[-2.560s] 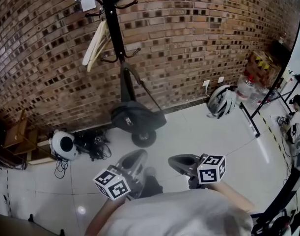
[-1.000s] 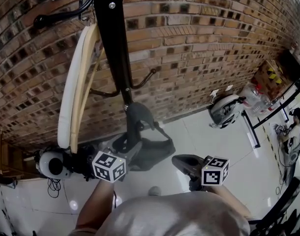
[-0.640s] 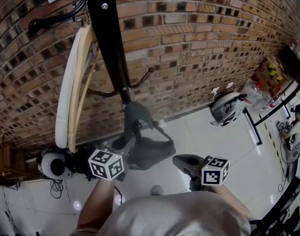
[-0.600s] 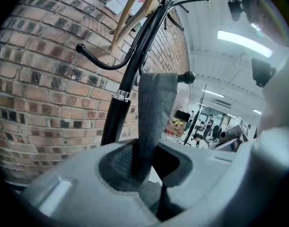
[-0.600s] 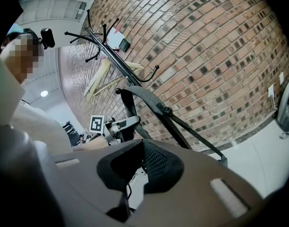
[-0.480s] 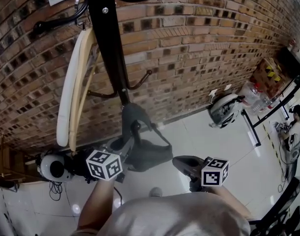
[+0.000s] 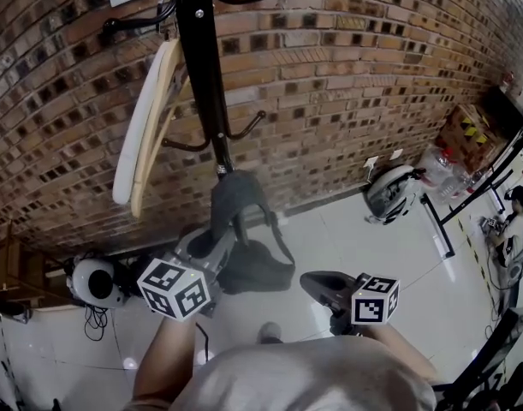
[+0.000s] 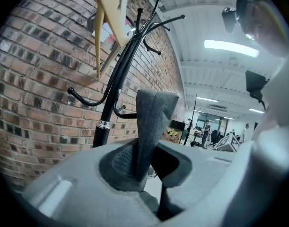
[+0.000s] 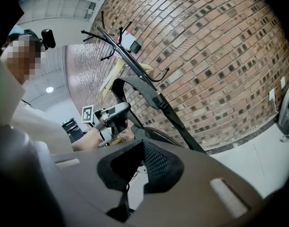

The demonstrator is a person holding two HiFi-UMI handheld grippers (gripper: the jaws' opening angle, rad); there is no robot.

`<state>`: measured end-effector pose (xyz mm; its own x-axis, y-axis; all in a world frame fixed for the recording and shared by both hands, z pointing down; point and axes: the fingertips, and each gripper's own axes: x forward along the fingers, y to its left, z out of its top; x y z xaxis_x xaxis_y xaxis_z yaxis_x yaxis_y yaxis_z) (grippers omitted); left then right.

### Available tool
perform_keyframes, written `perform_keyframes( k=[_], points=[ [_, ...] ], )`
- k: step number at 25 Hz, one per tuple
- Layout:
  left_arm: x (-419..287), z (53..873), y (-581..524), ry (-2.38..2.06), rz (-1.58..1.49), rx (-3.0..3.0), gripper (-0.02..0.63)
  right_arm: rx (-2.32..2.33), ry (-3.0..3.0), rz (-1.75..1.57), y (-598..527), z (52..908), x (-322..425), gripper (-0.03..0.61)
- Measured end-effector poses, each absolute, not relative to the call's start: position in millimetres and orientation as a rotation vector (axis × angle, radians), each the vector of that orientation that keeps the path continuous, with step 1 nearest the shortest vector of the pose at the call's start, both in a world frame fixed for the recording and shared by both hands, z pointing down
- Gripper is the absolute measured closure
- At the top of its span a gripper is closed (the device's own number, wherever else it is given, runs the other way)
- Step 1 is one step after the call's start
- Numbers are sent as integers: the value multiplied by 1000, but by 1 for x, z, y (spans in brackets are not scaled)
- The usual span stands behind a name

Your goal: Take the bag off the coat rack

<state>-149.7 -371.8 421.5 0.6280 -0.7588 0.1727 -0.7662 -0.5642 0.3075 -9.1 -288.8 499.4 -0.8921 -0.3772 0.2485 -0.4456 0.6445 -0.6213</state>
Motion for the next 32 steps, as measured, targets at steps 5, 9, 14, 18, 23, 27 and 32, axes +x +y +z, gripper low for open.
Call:
perform_keyframes(
  k=[5, 9, 14, 18, 23, 27, 32],
  points=[
    [-141, 410, -307, -1283, 9, 2482, 561, 644, -2783, 1018, -228, 484, 5, 580],
    [-132, 408, -249, -1361, 18, 2444, 561, 628, -2791, 979, -162, 474, 23, 580],
    [-107, 413, -165, -1392, -23, 2381, 561, 572, -2773, 940, -83, 477, 41, 580],
    [-83, 425, -98, -1378, 2, 2327, 561, 518, -2803, 881, -40, 464, 53, 580],
    [-63, 430, -32, -1359, 36, 2301, 561, 472, -2856, 846, -9, 448, 59, 580],
    [-53, 429, 11, -1367, 45, 2294, 561, 417, -2876, 843, 13, 449, 58, 580],
    [-45, 428, 34, -1369, 57, 2296, 561, 403, -2888, 814, 28, 447, 58, 580]
  ],
)
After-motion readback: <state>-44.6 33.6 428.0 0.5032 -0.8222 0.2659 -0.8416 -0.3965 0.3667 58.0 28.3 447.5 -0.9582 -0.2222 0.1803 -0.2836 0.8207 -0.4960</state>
